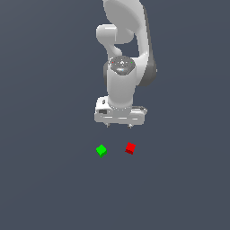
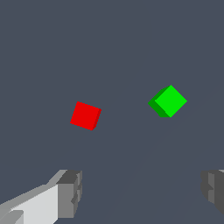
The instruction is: Stack the red cube on top of the green cube.
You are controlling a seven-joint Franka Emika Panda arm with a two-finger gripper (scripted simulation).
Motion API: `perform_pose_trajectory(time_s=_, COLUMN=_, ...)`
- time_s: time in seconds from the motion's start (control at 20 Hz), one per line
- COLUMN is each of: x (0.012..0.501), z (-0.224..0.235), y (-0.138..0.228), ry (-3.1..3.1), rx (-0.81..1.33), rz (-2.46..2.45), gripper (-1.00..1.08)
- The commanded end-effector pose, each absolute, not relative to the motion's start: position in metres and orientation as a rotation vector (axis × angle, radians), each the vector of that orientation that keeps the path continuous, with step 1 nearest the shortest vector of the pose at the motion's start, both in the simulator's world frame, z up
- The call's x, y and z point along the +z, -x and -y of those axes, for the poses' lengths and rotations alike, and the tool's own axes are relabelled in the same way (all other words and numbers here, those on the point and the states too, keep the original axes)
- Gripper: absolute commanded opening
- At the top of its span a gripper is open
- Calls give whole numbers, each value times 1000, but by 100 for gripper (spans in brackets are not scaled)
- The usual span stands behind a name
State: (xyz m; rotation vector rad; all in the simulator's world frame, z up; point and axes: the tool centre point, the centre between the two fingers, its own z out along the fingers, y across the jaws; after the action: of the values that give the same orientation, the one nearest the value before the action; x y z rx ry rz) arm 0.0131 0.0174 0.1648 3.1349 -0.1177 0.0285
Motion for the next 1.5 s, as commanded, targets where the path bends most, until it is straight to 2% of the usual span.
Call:
perform_pose_trajectory(time_s=0.0, x=154, z=-26, y=-17, ry=-3132, rx=25, rz=174, gripper=100)
perform_pose_trajectory(time_s=0.75, x=81, z=-74, y=-52, ry=-3091, rx=4, rz=556, gripper=100)
perform_pose_trajectory(time_s=1.45, x=68, z=-81, y=-60, ry=-3080, rx=-1, rz=616, gripper=100)
